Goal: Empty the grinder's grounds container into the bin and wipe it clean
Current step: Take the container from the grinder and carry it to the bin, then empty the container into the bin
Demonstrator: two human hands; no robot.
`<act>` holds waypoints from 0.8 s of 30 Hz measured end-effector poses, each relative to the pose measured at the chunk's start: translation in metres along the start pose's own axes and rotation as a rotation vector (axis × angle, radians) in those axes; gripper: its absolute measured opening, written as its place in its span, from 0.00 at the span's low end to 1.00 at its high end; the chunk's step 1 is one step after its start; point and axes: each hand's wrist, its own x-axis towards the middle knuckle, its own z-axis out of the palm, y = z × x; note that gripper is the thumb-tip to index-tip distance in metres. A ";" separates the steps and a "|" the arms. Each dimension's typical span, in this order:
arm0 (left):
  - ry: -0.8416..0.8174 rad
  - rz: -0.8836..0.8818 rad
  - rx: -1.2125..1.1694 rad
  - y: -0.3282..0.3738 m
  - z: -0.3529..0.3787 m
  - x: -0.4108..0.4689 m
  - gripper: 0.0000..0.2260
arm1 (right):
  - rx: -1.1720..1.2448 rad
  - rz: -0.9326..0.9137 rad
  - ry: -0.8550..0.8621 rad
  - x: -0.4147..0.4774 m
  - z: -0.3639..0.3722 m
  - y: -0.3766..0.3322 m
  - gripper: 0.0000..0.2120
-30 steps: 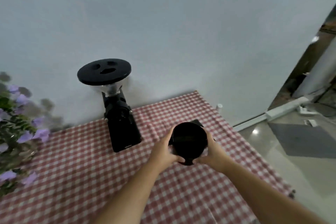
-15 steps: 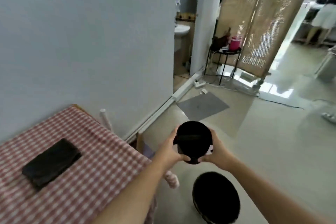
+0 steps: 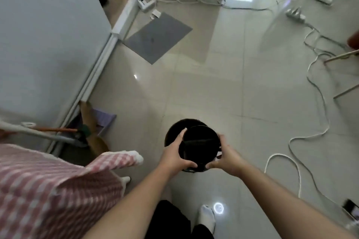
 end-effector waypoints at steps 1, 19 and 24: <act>-0.030 -0.023 0.010 -0.013 0.005 0.012 0.54 | 0.013 0.028 -0.012 0.012 0.006 0.014 0.48; -0.155 -0.775 -0.562 -0.079 0.042 0.133 0.32 | 0.554 0.623 -0.026 0.135 0.051 0.073 0.29; -0.248 -0.954 -0.559 -0.061 0.035 0.142 0.28 | 0.481 0.728 -0.093 0.140 0.036 0.066 0.32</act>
